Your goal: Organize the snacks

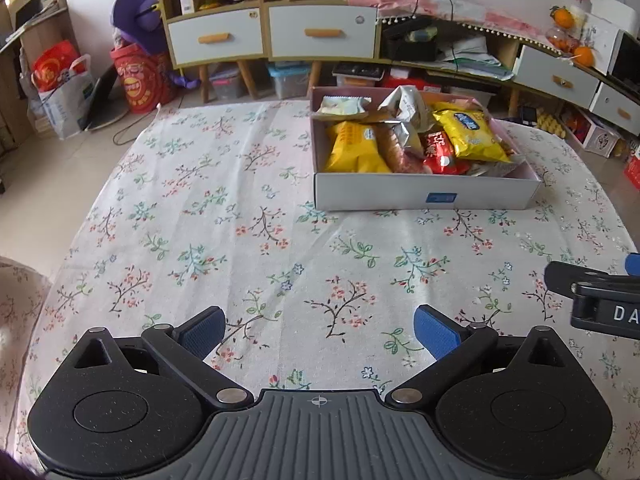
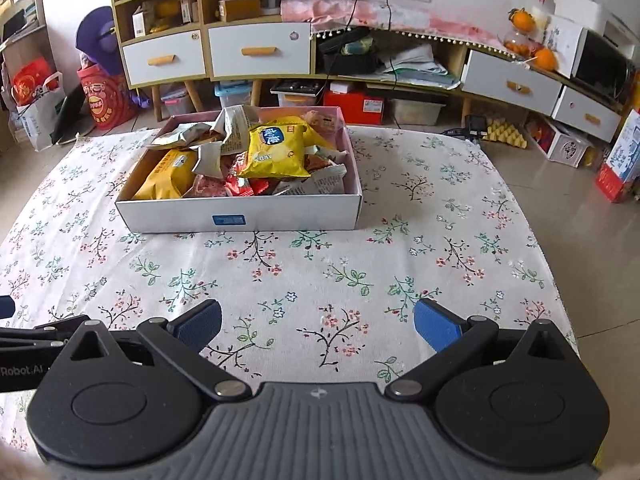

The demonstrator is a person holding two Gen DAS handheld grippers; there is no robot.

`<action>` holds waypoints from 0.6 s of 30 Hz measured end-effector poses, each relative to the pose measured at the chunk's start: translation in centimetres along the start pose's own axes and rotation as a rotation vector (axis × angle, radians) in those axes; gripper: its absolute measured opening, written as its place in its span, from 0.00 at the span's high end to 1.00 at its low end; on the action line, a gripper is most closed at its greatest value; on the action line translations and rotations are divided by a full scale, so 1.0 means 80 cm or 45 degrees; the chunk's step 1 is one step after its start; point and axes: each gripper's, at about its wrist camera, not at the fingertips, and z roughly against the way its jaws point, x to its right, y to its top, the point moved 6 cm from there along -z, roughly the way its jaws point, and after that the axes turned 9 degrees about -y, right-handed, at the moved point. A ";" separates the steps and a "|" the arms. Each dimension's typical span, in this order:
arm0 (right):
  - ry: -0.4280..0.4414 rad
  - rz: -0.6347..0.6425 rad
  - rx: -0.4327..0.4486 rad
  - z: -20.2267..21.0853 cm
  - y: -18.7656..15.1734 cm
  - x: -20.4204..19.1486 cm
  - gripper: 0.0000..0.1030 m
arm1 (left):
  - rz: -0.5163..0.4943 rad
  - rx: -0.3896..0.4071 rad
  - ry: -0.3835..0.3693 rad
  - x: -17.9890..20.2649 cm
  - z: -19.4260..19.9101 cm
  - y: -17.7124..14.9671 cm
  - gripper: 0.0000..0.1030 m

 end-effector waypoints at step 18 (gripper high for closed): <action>0.001 0.003 0.018 0.005 0.006 -0.004 0.00 | -0.043 0.015 -0.036 0.016 0.004 0.002 0.02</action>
